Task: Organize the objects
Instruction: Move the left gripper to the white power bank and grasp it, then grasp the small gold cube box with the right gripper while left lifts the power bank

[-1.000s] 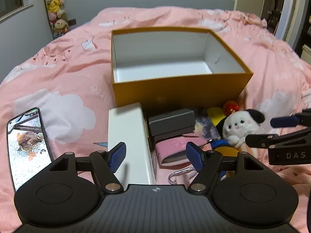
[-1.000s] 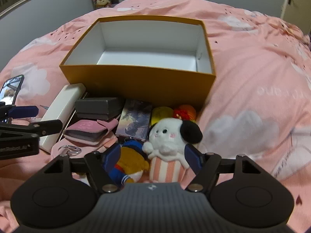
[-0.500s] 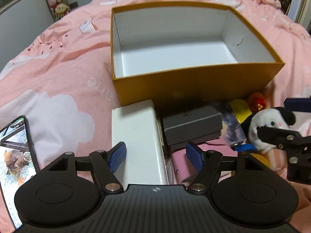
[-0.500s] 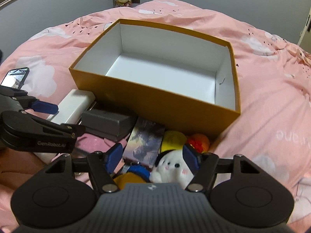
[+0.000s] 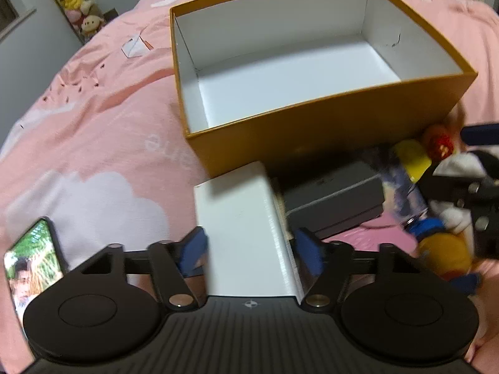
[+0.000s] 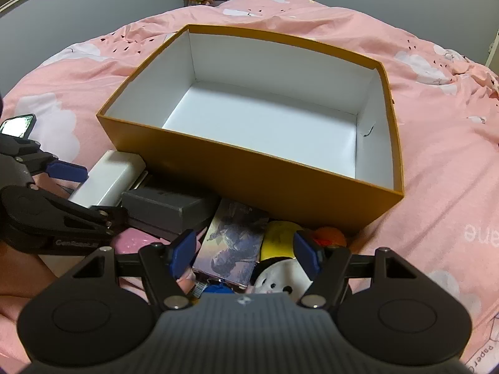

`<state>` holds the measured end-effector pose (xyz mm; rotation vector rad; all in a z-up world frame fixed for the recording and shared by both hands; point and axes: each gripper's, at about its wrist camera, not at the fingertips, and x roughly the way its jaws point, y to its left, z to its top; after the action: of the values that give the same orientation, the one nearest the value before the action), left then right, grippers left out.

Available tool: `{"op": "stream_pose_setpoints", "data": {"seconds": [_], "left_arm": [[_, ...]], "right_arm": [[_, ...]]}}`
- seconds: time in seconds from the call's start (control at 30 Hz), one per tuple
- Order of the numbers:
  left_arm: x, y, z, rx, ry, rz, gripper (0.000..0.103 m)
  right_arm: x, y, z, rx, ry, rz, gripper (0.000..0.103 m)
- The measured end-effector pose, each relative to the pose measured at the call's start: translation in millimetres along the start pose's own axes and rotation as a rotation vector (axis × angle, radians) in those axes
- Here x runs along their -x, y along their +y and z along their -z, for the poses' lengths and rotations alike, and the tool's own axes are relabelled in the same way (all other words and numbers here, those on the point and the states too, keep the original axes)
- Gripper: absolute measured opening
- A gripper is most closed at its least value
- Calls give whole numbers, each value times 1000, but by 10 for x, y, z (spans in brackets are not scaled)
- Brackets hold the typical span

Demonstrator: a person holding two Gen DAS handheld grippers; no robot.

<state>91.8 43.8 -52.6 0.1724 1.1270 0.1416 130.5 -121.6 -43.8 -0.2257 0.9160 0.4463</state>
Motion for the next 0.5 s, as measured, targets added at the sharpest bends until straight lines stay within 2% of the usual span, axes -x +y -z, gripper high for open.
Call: {"op": "stream_pose_setpoints", "data": {"seconds": [0.2,0.37,0.5], "left_arm": [[39,104,-6,-3,5,44,58],[125,199,-7,4,2,79,50],[204,304,-20,22,-2,96,50]], "right_arm": [[-47,-18,-26,-3,0,-47,70],[-87,24,-85,-12,13,-144,54],[-144,143,-130,5,20,-216,39]]}}
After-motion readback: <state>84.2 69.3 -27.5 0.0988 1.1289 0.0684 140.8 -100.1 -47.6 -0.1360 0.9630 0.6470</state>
